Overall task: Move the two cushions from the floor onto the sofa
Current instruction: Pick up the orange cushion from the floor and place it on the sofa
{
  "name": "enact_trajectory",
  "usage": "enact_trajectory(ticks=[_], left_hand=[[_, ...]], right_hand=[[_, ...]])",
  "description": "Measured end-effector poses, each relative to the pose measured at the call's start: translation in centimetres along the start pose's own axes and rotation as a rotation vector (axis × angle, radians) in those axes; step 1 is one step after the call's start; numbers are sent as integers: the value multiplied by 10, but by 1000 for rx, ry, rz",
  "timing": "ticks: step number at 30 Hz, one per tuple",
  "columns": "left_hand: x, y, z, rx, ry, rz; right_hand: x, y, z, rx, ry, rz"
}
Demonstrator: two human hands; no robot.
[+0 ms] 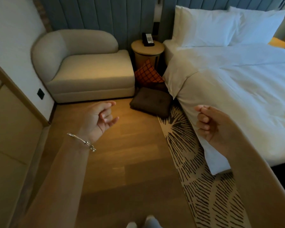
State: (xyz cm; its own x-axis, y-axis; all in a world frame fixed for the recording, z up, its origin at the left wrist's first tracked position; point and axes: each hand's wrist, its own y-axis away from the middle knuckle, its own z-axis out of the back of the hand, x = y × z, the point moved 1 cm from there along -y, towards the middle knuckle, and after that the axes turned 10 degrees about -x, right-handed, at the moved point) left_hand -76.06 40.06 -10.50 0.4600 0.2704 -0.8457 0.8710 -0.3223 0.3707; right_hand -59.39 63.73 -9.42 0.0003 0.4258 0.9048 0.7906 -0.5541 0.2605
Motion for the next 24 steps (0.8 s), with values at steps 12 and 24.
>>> enact_trajectory(ticks=[12,24], left_hand=[[-32,-197,-82,18,-2,-26],[-72,-390,-122,-65,68,9]], right_hand=[[45,-206,-22,-17,-97,11],[60,-422,-56,-19,-134,-51]])
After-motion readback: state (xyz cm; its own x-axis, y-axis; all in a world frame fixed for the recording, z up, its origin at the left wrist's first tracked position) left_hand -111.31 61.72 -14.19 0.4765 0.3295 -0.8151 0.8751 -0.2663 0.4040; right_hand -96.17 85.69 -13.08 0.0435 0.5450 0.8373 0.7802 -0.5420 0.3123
